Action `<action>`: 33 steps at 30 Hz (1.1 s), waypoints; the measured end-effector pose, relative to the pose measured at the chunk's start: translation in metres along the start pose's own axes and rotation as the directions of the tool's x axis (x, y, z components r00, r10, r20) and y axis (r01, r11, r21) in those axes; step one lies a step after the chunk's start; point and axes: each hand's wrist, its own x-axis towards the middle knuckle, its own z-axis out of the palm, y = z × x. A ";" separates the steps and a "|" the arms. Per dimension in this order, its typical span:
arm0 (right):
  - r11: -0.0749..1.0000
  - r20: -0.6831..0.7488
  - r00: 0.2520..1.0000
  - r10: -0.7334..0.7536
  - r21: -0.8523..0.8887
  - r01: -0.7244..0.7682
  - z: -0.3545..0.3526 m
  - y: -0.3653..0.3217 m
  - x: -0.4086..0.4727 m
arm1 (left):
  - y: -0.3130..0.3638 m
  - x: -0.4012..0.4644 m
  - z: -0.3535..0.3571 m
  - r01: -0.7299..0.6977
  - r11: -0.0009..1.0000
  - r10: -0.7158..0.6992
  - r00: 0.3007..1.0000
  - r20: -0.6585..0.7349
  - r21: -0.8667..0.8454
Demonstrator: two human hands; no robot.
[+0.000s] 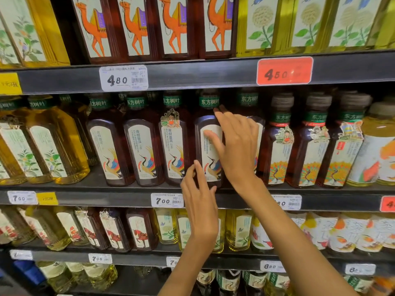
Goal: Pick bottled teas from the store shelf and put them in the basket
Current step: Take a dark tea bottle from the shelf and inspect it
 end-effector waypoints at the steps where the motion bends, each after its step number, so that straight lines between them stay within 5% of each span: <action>1: 0.996 -0.005 0.999 0.033 0.085 -0.032 -0.005 0.002 0.001 | 0.000 -0.001 -0.001 0.003 1.000 -0.003 1.000 -0.011 0.005; 6: 0.919 -0.079 0.941 0.329 0.254 -0.300 -0.030 0.026 0.018 | 0.000 -0.008 -0.007 0.003 0.998 -0.006 0.999 -0.044 -0.055; 11: 0.912 0.206 0.921 0.332 0.178 -0.369 -0.020 0.040 0.046 | 0.019 -0.013 -0.009 -0.100 0.976 0.094 0.995 -0.041 -0.191; 17: 0.768 0.178 0.855 0.488 0.379 -0.517 -0.025 0.051 0.054 | 0.015 -0.015 -0.009 -0.030 0.932 0.073 0.992 0.106 -0.361; 20: 0.752 0.122 0.872 0.475 0.459 -0.474 -0.032 0.048 0.047 | 0.013 -0.016 -0.010 -0.001 0.915 0.076 0.982 0.170 -0.403; 27: 0.695 0.343 0.844 0.412 0.480 -0.535 -0.038 0.046 0.040 | 0.015 -0.016 -0.012 0.068 0.902 0.065 0.955 0.288 -0.427; 33: 0.599 0.314 0.841 0.441 0.595 -0.537 -0.040 0.039 0.041 | 0.011 -0.021 -0.017 0.125 0.881 0.038 0.943 0.332 -0.456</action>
